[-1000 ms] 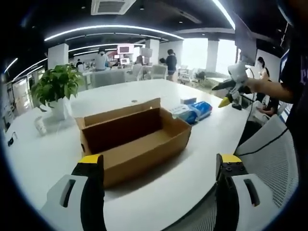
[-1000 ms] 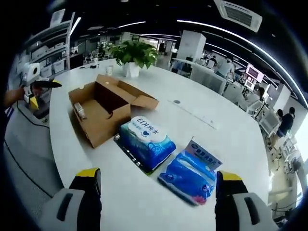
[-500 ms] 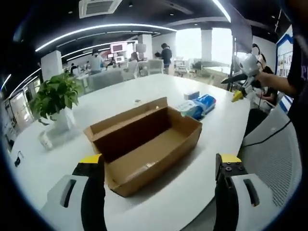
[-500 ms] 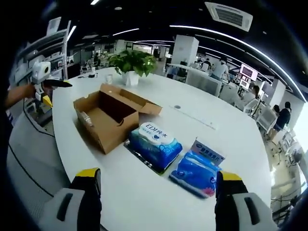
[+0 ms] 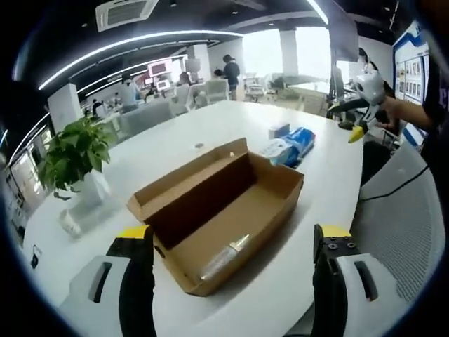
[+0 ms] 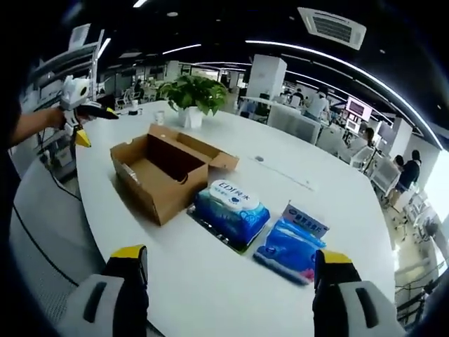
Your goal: Operate the shoe box by opening the lid, removing the specified soft item, and placing it in the target area until the item is outside and the box remains undamaged.
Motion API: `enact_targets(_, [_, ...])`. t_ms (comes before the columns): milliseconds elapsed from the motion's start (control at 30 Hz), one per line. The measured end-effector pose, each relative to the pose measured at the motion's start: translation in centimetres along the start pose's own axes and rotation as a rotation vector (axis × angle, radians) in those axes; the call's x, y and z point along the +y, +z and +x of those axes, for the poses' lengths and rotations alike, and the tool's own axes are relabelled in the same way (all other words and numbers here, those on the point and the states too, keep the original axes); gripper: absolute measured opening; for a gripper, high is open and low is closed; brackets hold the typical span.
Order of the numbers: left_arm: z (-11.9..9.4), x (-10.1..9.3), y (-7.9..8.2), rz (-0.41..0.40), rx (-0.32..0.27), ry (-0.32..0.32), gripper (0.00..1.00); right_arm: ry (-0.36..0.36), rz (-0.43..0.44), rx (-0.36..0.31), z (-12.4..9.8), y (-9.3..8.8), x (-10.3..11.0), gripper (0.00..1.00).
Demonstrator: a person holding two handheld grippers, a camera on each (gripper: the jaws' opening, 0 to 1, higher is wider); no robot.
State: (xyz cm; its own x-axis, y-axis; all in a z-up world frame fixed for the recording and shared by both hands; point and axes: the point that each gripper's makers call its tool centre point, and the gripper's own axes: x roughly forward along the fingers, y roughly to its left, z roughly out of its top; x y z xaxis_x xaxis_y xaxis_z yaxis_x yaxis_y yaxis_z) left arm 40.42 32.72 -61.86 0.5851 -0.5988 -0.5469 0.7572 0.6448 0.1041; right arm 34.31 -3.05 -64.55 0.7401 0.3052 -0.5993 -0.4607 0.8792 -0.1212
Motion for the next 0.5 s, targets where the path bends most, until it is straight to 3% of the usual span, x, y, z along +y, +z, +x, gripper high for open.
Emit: enact_targets(500, [1.1, 2.0, 0.3, 0.082, 0.053, -0.022, 0.91, 0.013, -0.015, 0.004, -1.0, -0.6, 3.2, 0.99])
